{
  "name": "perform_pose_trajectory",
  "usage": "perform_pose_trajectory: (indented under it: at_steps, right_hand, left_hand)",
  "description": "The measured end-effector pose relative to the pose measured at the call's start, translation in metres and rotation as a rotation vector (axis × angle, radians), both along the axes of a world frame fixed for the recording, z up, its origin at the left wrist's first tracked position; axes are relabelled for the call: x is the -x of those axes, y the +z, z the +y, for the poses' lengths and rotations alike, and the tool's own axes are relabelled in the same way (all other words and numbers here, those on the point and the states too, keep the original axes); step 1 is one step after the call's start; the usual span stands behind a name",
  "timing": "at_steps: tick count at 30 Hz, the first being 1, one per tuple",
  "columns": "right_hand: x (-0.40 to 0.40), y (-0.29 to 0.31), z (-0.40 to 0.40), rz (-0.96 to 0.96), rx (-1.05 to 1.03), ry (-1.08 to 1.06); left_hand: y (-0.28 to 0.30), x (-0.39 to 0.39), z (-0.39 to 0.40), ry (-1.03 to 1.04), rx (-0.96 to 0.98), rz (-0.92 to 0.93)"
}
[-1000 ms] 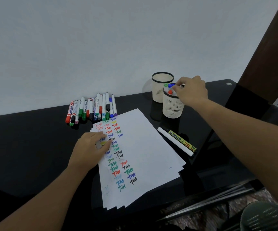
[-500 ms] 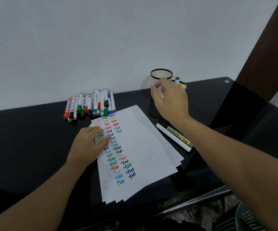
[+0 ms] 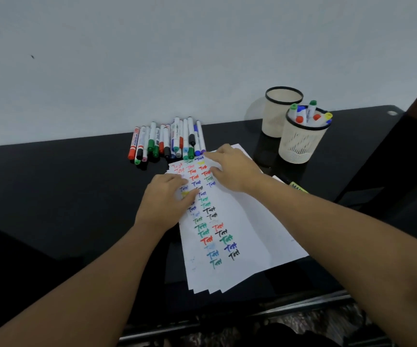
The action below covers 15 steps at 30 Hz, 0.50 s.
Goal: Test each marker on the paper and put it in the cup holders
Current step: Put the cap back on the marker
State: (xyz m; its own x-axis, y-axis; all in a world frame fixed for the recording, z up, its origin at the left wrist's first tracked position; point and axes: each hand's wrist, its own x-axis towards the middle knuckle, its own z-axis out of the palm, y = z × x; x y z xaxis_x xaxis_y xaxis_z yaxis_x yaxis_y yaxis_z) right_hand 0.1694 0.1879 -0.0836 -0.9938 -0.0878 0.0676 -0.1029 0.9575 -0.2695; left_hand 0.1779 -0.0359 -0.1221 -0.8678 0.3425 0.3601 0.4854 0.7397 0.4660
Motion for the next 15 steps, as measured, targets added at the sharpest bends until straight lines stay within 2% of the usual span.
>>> perform_pose_trajectory:
  at_steps: [7, 15]
  right_hand:
    - [0.034, -0.001, -0.014, -0.053, -0.197, -0.011]
    - [0.032, -0.004, -0.012, 0.19, -0.186, -0.156]
  left_hand:
    - [-0.001, 0.001, 0.001, -0.001, -0.013, 0.016]
    - [-0.002, 0.002, 0.0, -0.002, -0.003, 0.013]
